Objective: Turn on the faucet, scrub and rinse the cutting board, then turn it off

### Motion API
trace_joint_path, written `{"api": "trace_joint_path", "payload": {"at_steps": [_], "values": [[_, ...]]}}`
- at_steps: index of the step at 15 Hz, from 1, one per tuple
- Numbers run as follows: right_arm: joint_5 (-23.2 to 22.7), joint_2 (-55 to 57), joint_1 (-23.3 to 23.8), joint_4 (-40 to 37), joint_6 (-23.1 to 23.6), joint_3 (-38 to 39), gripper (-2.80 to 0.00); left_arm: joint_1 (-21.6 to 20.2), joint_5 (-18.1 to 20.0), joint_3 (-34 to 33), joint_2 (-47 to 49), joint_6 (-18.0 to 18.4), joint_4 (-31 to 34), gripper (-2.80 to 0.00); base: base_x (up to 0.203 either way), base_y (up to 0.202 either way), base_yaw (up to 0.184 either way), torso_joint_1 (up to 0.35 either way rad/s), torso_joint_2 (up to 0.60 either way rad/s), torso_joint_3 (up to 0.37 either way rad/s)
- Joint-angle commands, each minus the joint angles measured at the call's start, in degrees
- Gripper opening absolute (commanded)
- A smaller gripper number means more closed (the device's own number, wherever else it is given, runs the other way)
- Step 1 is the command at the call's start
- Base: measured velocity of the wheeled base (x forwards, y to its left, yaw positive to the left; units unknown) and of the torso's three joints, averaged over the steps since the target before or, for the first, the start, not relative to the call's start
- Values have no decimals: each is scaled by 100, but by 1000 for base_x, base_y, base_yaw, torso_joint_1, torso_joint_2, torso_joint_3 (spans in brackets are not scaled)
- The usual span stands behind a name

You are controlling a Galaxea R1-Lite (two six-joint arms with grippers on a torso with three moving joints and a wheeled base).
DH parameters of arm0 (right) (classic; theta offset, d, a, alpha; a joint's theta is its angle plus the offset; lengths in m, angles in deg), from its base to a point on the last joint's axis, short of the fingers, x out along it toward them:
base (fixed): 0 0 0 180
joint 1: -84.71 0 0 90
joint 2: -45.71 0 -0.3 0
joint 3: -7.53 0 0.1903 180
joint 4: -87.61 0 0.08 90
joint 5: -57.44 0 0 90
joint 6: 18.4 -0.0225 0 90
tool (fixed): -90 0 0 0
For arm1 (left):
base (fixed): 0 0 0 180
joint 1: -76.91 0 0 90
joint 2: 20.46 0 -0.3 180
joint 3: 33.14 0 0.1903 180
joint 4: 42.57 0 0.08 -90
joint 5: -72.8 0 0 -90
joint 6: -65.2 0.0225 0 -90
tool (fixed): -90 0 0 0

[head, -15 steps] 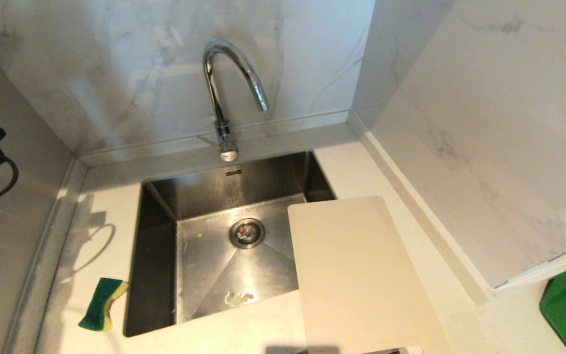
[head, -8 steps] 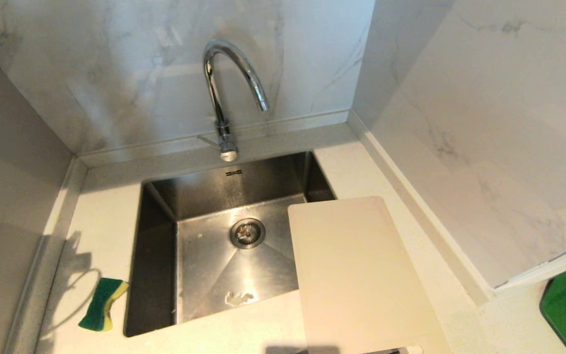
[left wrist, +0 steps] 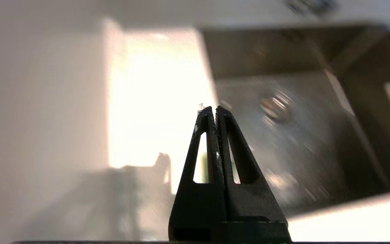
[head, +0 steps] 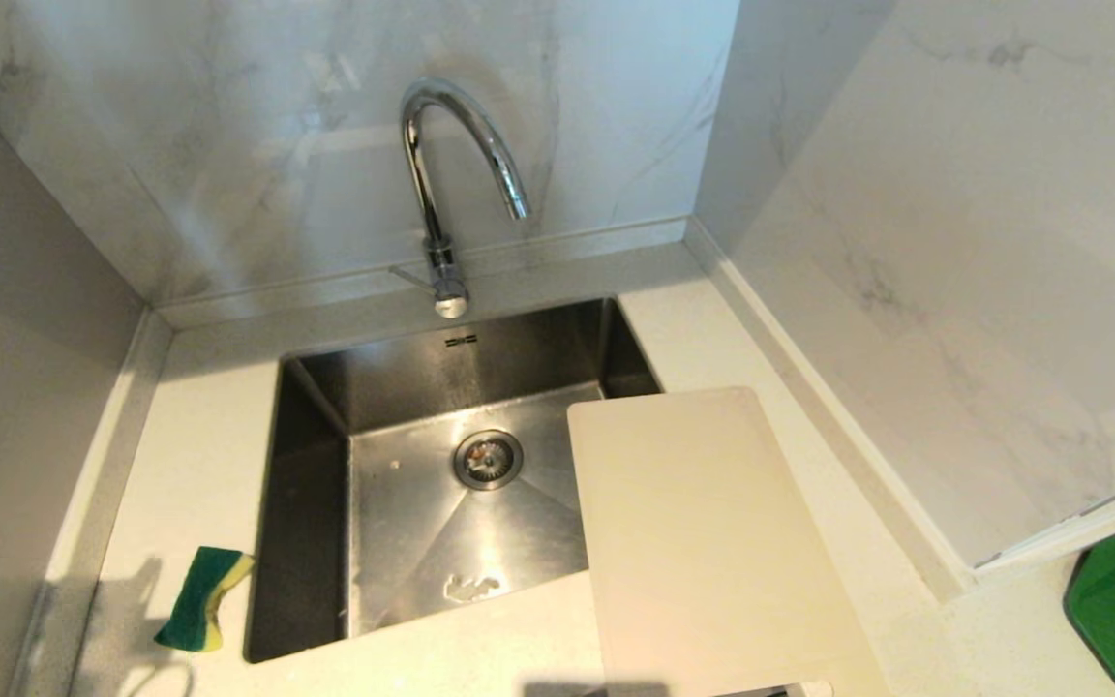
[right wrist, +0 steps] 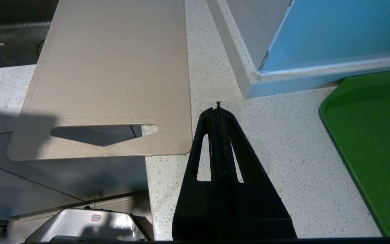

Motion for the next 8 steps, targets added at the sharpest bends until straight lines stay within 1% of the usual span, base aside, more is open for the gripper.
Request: {"api": "trace_joint_path", "payload": {"at_steps": [1, 2, 3, 4, 5, 6, 8], "values": [[-2, 0, -1, -2, 4, 0, -280, 2, 786, -374, -347, -5, -6, -280, 0, 0, 0, 0, 0, 0], [-2, 0, -1, -2, 4, 0, -280, 3, 1116, -487, -391, 0, 111, -280, 0, 0, 0, 0, 0, 0], [-2, 0, -1, -2, 4, 0, -280, 5, 1278, -545, -501, 9, 346, -280, 0, 0, 0, 0, 0, 0], [-2, 0, -1, -2, 4, 0, -280, 3, 1299, -555, -550, 61, 606, -280, 0, 0, 0, 0, 0, 0], [-2, 0, -1, -2, 4, 0, -280, -6, 1271, -559, -592, 235, 837, -280, 0, 0, 0, 0, 0, 0], [-8, 0, -1, 3, 13, 0, -280, -73, 1200, -604, -627, 303, 909, -280, 0, 0, 0, 0, 0, 0], [-11, 0, -1, 7, 4, 0, -280, -124, 1104, -647, -642, 276, 906, -280, 0, 0, 0, 0, 0, 0]]}}
